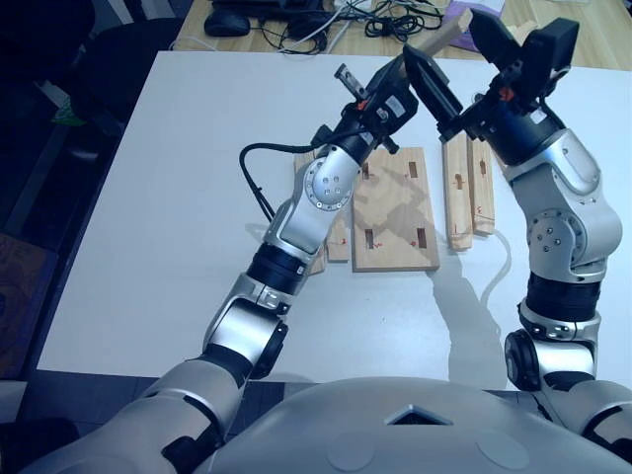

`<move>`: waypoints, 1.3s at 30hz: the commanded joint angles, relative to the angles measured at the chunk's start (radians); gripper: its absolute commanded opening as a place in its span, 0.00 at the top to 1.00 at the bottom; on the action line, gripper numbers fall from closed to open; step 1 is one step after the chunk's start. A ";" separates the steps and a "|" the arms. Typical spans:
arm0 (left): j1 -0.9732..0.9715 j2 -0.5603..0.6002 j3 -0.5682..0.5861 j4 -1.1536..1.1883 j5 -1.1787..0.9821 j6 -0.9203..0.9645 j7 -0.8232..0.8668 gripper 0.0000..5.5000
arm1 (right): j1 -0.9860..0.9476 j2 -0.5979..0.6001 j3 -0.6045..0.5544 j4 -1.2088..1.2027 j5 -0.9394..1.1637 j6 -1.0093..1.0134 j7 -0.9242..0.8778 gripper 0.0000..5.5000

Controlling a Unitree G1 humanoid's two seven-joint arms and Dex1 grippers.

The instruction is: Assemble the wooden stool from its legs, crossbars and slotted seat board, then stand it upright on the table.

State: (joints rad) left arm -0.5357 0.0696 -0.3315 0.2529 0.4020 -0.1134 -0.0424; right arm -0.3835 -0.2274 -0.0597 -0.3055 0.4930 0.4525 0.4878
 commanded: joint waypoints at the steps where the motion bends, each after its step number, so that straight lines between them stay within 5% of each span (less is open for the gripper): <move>1: -0.009 0.000 -0.005 -0.002 0.110 -0.014 0.144 0.93 | 0.001 0.062 0.006 -0.014 0.016 0.043 -0.097 0.02; 12: -0.252 0.022 -0.098 0.405 0.404 0.060 0.469 0.93 | -0.167 0.362 -0.020 0.007 0.053 0.265 -0.566 0.02; 29: -0.283 -0.027 -0.084 0.396 0.311 0.039 0.485 0.93 | -0.236 0.424 -0.066 0.105 0.085 0.097 -0.631 0.65; 39: -0.263 -0.032 -0.102 0.378 0.315 0.041 0.482 0.93 | -0.270 0.402 -0.062 0.117 0.111 0.070 -0.641 0.73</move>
State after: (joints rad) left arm -0.8035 0.0388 -0.4247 0.6410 0.7122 -0.0737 0.4475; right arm -0.6010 0.1363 -0.1208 -0.1894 0.5924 0.5294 -0.1452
